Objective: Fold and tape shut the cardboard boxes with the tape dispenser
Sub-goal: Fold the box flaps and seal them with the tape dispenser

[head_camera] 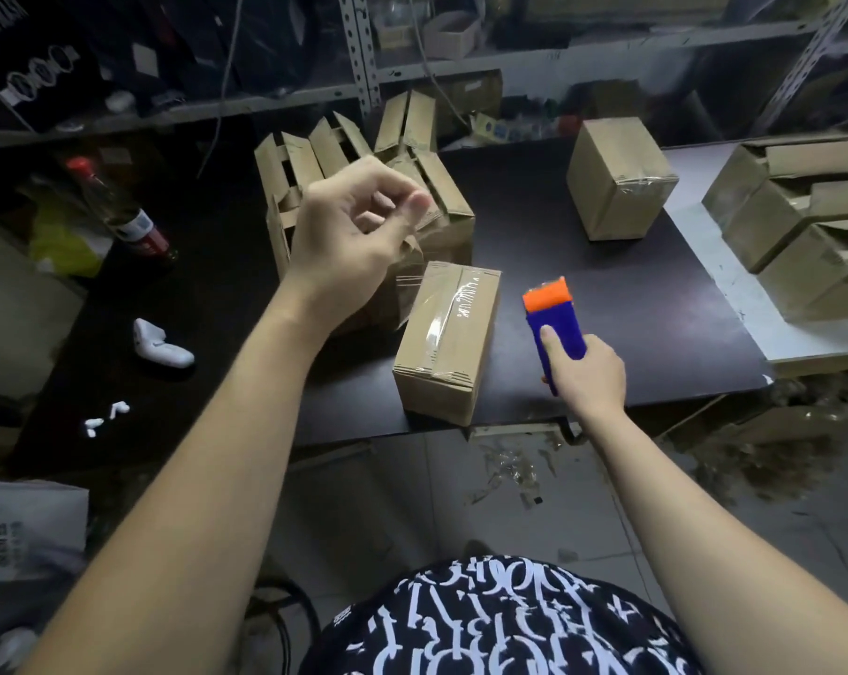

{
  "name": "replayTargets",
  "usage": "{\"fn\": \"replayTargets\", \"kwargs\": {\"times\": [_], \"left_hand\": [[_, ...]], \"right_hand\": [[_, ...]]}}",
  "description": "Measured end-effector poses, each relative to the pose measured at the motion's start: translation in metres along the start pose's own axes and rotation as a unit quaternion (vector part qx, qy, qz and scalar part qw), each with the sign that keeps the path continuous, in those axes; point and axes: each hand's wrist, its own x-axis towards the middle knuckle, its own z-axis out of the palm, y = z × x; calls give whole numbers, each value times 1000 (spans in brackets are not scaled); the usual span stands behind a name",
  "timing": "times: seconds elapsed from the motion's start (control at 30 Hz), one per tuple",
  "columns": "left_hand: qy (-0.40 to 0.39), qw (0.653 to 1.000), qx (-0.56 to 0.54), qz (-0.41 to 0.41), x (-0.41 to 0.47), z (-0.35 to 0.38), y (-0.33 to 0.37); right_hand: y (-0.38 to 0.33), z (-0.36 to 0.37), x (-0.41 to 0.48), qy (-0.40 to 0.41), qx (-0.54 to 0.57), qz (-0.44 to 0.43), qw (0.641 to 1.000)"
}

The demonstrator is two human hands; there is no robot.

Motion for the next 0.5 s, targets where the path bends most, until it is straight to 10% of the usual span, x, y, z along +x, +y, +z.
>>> {"fn": "replayTargets", "kwargs": {"times": [0.27, 0.5], "left_hand": [[-84, 985, -82, -128, -21, 0, 1], [-122, 974, -101, -163, -28, -3, 2]], "right_hand": [[23, 49, 6, -61, -191, -50, 978], [-21, 37, -12, 73, -25, -146, 986]]}}
